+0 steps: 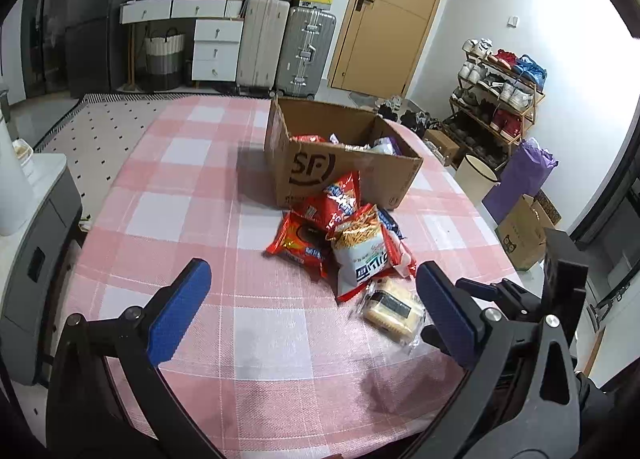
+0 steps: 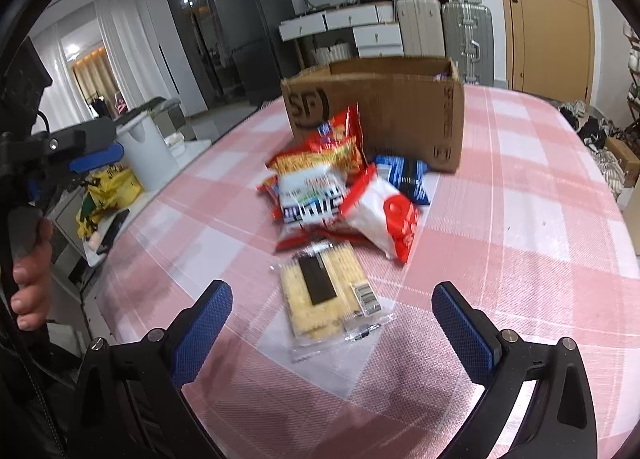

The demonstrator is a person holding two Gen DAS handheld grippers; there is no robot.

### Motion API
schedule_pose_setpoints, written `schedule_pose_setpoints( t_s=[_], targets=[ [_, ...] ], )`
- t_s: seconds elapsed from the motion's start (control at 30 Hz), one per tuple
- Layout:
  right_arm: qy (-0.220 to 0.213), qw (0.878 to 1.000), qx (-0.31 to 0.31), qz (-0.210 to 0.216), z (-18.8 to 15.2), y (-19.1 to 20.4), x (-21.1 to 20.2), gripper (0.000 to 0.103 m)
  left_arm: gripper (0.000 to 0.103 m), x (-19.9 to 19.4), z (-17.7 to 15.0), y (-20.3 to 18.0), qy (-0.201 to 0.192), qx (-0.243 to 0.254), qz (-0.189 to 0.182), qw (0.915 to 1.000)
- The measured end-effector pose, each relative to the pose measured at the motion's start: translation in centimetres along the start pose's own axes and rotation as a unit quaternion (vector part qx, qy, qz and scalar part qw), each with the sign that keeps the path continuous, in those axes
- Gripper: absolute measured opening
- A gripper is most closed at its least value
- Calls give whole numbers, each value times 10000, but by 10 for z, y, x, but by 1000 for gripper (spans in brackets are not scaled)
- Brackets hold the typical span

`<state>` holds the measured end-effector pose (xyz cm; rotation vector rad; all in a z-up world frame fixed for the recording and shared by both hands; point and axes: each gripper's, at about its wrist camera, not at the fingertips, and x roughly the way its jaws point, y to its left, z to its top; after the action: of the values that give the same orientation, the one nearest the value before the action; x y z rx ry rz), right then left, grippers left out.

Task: Organize snacks
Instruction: 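Grasp the clear cracker pack with the right gripper, then grasp the white-red noodle bag with the left gripper while the right holds the crackers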

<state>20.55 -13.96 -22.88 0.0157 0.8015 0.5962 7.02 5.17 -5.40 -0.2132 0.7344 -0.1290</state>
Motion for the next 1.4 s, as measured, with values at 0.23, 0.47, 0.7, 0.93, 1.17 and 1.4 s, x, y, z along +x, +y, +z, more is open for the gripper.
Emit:
schedule_pose_setpoints(
  t_s=[0.23, 0.47, 0.7, 0.93, 1.17, 1.4],
  targets=[
    [412, 9987, -283, -111, -3, 6, 32, 102, 102, 22, -10, 6, 189, -20, 21, 9998],
    [777, 9953, -516, -243, 1, 13, 55, 86, 102, 37, -16, 15, 323, -92, 33, 9994],
    [942, 9893, -983, -521, 4, 31, 68, 64, 102, 44, -21, 27, 361, -226, 38, 9991],
    [911, 9897, -1032, -404, 2, 34, 67, 59, 102, 44, -27, 36, 385, -335, 32, 9987],
    [658, 9967, -458, -107, 0, 18, 47, 59, 102, 49, -30, 34, 461, -340, -22, 9984],
    [335, 9994, -69, 62, -4, 1, 18, 59, 102, 68, -31, 16, 652, -211, -200, 9975]
  ],
)
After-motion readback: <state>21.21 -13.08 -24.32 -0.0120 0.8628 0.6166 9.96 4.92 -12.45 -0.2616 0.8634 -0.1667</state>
